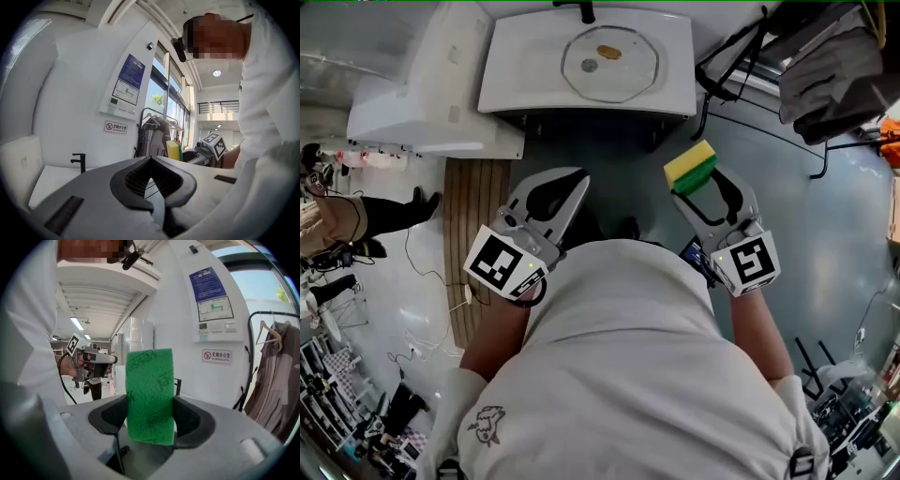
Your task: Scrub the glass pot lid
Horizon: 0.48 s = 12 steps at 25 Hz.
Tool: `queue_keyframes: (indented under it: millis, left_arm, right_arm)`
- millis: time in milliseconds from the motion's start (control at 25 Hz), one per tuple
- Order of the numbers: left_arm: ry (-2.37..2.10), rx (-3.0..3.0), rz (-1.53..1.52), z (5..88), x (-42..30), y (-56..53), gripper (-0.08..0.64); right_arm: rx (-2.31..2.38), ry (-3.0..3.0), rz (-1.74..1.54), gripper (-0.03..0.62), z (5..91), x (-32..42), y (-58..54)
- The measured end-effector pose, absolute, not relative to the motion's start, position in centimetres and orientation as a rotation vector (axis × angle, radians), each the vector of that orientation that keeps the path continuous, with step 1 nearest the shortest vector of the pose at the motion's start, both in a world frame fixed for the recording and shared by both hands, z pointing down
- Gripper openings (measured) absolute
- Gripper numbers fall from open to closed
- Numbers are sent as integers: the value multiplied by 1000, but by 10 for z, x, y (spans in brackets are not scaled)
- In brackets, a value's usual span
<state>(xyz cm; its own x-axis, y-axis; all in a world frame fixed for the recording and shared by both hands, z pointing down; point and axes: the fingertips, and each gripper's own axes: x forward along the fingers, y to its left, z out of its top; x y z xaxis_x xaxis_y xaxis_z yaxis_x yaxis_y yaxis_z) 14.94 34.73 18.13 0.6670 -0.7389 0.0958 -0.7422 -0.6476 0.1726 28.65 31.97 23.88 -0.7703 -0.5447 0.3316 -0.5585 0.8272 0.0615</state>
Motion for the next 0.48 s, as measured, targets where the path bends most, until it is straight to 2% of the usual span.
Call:
queue_keyframes:
  millis: [480]
  left_arm:
    - [-1220, 2680, 10, 182, 156, 392, -2]
  right_arm:
    - [831, -2703, 43, 293, 227, 290, 363]
